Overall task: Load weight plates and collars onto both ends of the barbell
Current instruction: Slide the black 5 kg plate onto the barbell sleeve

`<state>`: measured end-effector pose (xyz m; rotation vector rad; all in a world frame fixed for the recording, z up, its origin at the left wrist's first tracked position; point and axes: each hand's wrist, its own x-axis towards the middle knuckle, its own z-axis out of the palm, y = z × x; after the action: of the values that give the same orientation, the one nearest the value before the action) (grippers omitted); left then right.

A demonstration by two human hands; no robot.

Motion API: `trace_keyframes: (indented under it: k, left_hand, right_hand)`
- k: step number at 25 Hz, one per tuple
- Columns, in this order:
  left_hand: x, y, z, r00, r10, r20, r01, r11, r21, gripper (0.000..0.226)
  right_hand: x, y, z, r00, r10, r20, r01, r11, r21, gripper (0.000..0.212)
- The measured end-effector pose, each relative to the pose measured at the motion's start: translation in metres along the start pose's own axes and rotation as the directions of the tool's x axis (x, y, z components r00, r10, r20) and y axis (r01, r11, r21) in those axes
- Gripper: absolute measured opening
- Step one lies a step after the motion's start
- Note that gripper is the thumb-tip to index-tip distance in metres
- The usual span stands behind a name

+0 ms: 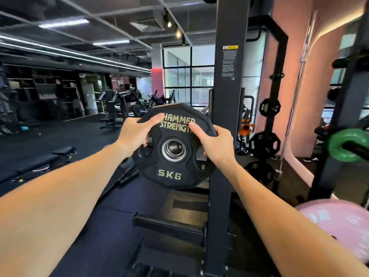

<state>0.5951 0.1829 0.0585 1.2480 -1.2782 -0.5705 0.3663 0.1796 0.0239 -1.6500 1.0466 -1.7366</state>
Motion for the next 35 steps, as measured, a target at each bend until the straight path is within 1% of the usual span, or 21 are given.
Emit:
trace_keyframes:
  k: [2, 4, 7, 11, 15, 18, 20, 23, 25, 29, 32, 35]
  left_hand:
    - [0.002, -0.008, -0.001, 0.999, 0.015, 0.029, -0.014, 0.999, -0.049, 0.057]
    - [0.005, -0.019, 0.0, 0.999, 0.006, 0.032, -0.002, 0.992, -0.122, 0.054]
    - [0.014, -0.031, 0.004, 0.998, -0.025, 0.057, 0.035, 0.983, -0.18, 0.064]
    - [0.034, -0.039, 0.014, 0.998, -0.034, 0.054, 0.045, 0.973, -0.228, 0.063]
    - [0.063, -0.047, 0.027, 0.998, 0.006, 0.065, 0.007, 0.979, -0.202, 0.065]
    - [0.087, -0.05, 0.039, 0.996, 0.031, 0.089, -0.014, 0.981, -0.194, 0.064]
    - [0.107, -0.055, 0.051, 0.995, 0.042, 0.089, -0.026, 0.983, -0.18, 0.062]
    - [0.143, -0.068, 0.072, 0.995, 0.048, 0.092, -0.032, 0.985, -0.17, 0.061]
    - [0.167, -0.077, 0.086, 0.994, 0.048, 0.093, -0.033, 0.987, -0.16, 0.061]
    - [0.223, -0.094, 0.12, 0.996, 0.022, 0.084, -0.009, 0.988, -0.154, 0.057]
    - [0.26, -0.103, 0.138, 0.993, 0.029, 0.117, -0.01, 0.988, -0.156, 0.052]
    - [0.29, -0.11, 0.154, 0.991, 0.033, 0.133, -0.012, 0.988, -0.155, 0.056]
  right_hand:
    - [0.001, -0.003, 0.003, 1.0, -0.014, -0.02, 0.013, 0.999, -0.029, 0.044]
    - [0.006, -0.003, 0.005, 0.998, -0.046, -0.034, 0.043, 0.996, -0.072, 0.059]
    - [0.014, -0.006, 0.007, 0.998, -0.047, -0.034, 0.041, 0.987, -0.155, 0.057]
    - [0.027, 0.0, 0.01, 0.995, -0.058, -0.078, 0.038, 0.97, -0.241, 0.057]
    - [0.048, 0.023, 0.013, 0.993, -0.045, -0.105, 0.023, 0.98, -0.199, 0.066]
    - [0.067, 0.042, 0.013, 0.993, -0.033, -0.112, 0.016, 0.988, -0.15, 0.055]
    - [0.086, 0.058, 0.014, 0.994, -0.036, -0.106, 0.021, 0.99, -0.139, 0.053]
    - [0.123, 0.084, 0.014, 0.995, -0.03, -0.094, 0.016, 0.99, -0.142, 0.066]
    - [0.148, 0.1, 0.015, 0.996, -0.024, -0.087, 0.009, 0.986, -0.164, 0.07]
    - [0.207, 0.14, 0.019, 0.997, 0.012, -0.076, -0.025, 0.985, -0.169, 0.068]
    - [0.241, 0.168, 0.022, 0.996, 0.023, -0.086, -0.034, 0.991, -0.132, 0.068]
    - [0.266, 0.187, 0.025, 0.995, 0.033, -0.094, -0.043, 0.993, -0.109, 0.063]
